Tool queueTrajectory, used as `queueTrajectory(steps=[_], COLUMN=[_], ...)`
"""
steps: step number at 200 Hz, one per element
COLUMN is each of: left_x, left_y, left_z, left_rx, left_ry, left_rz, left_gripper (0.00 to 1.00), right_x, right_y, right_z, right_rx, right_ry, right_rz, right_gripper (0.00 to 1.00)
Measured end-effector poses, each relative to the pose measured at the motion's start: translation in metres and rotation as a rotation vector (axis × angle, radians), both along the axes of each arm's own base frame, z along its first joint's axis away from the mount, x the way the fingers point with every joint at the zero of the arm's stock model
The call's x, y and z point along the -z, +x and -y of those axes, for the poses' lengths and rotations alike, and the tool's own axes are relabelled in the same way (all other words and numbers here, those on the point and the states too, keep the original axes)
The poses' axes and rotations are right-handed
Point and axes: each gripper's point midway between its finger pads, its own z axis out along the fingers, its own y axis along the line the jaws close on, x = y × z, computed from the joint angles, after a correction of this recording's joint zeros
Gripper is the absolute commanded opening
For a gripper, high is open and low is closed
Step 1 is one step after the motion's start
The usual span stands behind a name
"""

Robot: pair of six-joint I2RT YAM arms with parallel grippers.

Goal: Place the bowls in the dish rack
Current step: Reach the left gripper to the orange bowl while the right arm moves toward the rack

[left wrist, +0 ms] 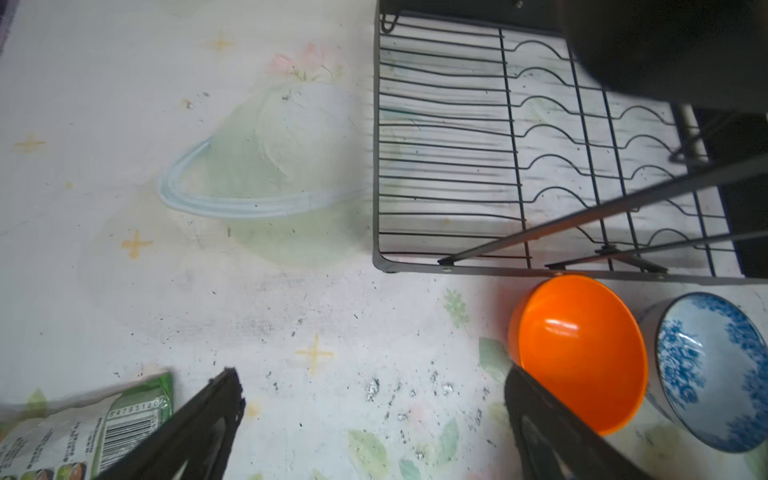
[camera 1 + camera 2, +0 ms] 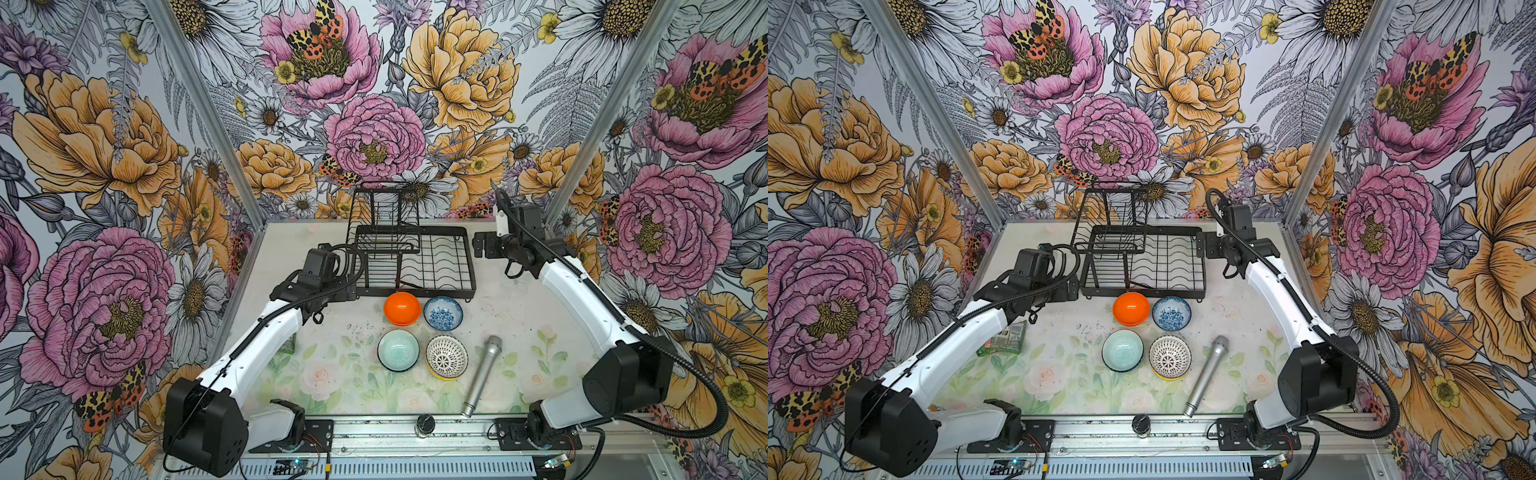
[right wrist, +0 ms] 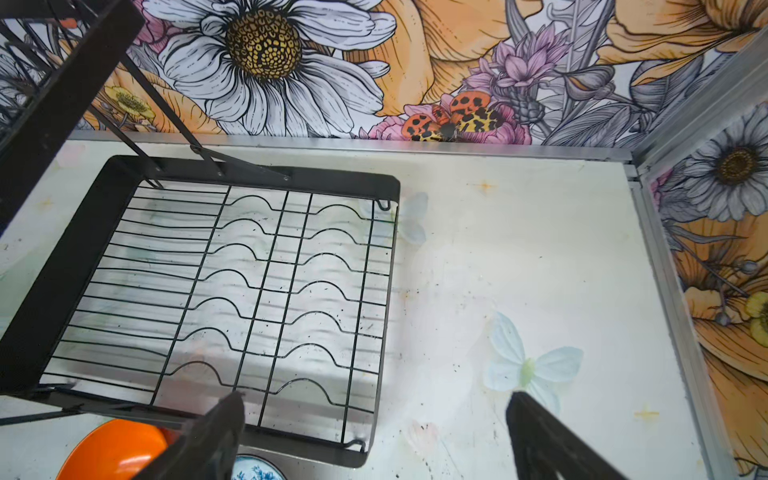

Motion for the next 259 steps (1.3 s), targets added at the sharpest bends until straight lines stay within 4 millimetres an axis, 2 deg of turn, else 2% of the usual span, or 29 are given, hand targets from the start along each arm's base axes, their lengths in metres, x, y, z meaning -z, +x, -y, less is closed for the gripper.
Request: queueTrajectory(steps=[27, 54, 70, 114, 138, 197, 240, 259], left_x=[0.009, 0.031, 0.044, 0.061, 0.075, 0.115, 0.117, 0.115], left_y=[-0.008, -0.014, -0.016, -0.012, -0.011, -0.020, -0.016, -0.014], left_z=[0.022, 0.041, 0.051, 0.077, 0.090, 0.112, 0.120, 0.124], left_rx=[0.074, 0.130, 0.150, 0.179, 0.193, 0.232, 0.233, 0.226], left_ry=[-0.007, -0.001, -0.009, -0.079, -0.101, -0.080, -0.092, -0.107], left_rz=[-0.059, -0.136, -0.177, -0.201, -0.227, -0.323, -0.313, -0.301], left_gripper=[0.99, 0.99, 0.99, 0.98, 0.92, 0.70, 0.56, 0.53], right_x=[0.009, 0.011, 0.009, 0.007, 0.005, 0.000, 0.000, 0.000], right_y=[0.002, 0.006, 0.007, 0.004, 0.004, 0.007, 0.007, 0.007], right_z=[-0.017, -0.034, -0.041, -0.053, -0.059, -0.066, -0.067, -0.068], right_rx=[-0.051, -0.111, -0.139, -0.203, -0.228, -0.254, -0.259, -0.260], right_ry=[-0.017, -0.030, -0.033, -0.029, -0.020, -0.017, -0.019, -0.019], right_rz=[-0.044, -0.052, -0.046, -0.038, -0.025, 0.003, 0.005, 0.009], right_gripper=[1.00, 0.99, 0.99, 1.00, 0.99, 0.99, 0.99, 0.99])
